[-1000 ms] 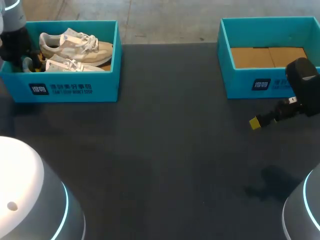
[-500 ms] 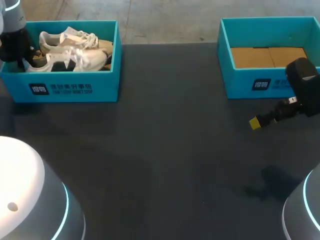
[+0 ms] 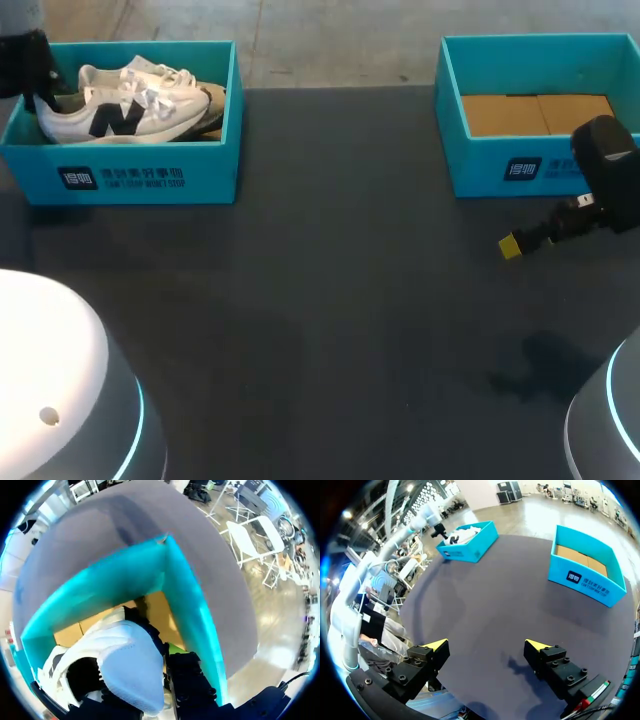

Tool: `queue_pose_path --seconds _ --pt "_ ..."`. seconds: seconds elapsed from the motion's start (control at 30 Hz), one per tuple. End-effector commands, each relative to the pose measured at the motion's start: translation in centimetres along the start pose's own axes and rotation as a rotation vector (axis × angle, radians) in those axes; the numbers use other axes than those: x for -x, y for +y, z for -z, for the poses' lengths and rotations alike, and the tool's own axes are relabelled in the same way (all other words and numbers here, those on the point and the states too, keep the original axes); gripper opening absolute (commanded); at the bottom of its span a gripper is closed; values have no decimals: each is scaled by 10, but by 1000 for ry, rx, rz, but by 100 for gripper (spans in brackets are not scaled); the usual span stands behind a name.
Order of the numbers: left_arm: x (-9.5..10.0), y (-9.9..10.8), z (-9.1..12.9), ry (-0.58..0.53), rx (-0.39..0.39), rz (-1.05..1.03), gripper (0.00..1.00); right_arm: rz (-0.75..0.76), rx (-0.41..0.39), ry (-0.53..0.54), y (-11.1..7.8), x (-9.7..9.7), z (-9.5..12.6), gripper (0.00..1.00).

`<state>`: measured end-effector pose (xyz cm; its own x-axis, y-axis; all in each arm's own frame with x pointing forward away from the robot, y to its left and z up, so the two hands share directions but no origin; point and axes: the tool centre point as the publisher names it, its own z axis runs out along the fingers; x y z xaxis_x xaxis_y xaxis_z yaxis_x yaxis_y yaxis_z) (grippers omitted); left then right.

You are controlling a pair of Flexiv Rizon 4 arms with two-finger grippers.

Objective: Take the shoe out of the shoebox, open the shoe tongue, remove and reinsert the insole, then place the shoe into the shoebox

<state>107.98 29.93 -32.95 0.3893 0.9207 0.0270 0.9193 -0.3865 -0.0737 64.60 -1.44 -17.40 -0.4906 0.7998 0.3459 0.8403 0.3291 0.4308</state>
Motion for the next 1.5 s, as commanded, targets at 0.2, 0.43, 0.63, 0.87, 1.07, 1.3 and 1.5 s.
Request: queue_pose_path --seconds 0.2,0.43,0.63,0.87,1.07,1.3,1.5 --pt "8 -20 46 -7 32 -41 0 -1 3 -1 -2 0 0 100" --pt "16 -27 78 18 51 -39 0 -1 3 -1 -2 0 0 100" --pt "22 -30 100 17 66 -24 0 -1 3 -1 -2 0 0 100" --pt "30 -35 121 19 88 -52 0 -1 3 -1 -2 0 0 100" --pt "34 -40 134 12 75 -55 0 -1 3 -1 -2 0 0 100" --pt "35 -44 140 0 73 -41 0 -1 3 -1 -2 0 0 100" --pt "35 -44 140 0 73 -41 0 -1 3 -1 -2 0 0 100"
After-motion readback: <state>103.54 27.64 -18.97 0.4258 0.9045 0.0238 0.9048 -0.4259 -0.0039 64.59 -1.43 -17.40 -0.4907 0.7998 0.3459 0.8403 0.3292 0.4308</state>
